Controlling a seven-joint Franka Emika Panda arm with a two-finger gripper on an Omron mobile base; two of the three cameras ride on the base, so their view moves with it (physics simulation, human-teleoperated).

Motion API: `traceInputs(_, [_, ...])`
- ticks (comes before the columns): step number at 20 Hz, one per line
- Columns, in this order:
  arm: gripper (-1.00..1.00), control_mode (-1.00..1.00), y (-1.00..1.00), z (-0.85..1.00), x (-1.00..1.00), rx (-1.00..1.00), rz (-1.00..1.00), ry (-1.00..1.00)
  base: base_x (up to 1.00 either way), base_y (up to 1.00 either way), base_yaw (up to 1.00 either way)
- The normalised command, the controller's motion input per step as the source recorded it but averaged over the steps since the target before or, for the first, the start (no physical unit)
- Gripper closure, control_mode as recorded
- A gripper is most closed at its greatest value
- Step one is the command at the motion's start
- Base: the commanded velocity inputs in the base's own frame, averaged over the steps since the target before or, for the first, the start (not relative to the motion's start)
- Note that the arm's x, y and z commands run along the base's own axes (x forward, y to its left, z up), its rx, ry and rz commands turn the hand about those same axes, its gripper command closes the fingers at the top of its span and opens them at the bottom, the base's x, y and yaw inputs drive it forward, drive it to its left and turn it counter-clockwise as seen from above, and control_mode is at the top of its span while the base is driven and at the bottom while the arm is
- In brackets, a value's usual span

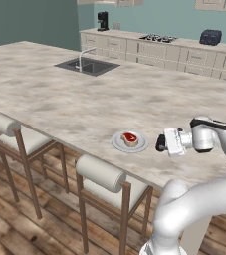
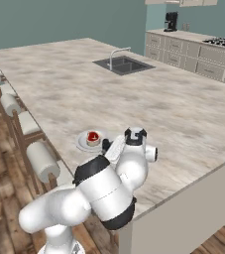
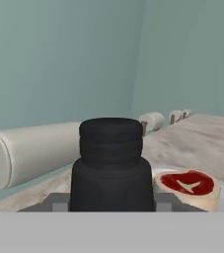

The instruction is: Retrieve the shaker from the cabinet and place it next the steak on a plate on the dining table.

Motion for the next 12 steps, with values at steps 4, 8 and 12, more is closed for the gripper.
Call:
traceInputs(4, [1.00,-1.00,-0.12,-0.14,0.43,0.00,0.00,0.03,0.00,0.00,0.00])
traceInputs(8, [1.00,-1.00,-0.09,-0.19,0.41,0.00,0.00,0.05,0.00,0.00,0.00])
traceInputs(12, [1.00,-1.00,-0.06,-0.29,0.19,0.00,0.00,0.03,0.00,0.00,0.00])
